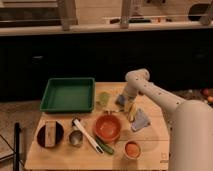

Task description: Wipe tray with sponge

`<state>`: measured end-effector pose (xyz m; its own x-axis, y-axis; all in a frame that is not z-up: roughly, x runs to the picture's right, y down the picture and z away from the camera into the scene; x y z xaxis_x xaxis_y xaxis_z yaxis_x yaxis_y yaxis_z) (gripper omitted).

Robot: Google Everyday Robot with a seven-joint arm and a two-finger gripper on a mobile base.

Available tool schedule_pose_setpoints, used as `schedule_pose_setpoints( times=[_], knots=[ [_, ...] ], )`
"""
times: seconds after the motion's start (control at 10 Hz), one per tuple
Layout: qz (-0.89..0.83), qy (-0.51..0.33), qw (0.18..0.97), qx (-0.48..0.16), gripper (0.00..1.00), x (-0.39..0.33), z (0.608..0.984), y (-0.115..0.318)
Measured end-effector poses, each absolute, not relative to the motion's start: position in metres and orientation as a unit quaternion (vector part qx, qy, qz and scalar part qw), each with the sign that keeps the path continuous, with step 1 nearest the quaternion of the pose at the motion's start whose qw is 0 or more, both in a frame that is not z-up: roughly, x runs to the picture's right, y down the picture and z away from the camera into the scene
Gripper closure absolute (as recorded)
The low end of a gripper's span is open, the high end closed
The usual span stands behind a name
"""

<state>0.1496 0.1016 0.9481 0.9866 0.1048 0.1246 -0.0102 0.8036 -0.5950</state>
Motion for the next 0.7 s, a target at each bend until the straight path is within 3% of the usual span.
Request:
schedule_pose_setpoints(
  times=[0.5,0.7],
  knots=[
    [0.025,-0.077,0.948,-0.308,0.95,0.1528,0.9473,0.0961],
    [0.021,-0.078,0.948,-0.309,1.00,0.1527,0.9447,0.0934]
  ],
)
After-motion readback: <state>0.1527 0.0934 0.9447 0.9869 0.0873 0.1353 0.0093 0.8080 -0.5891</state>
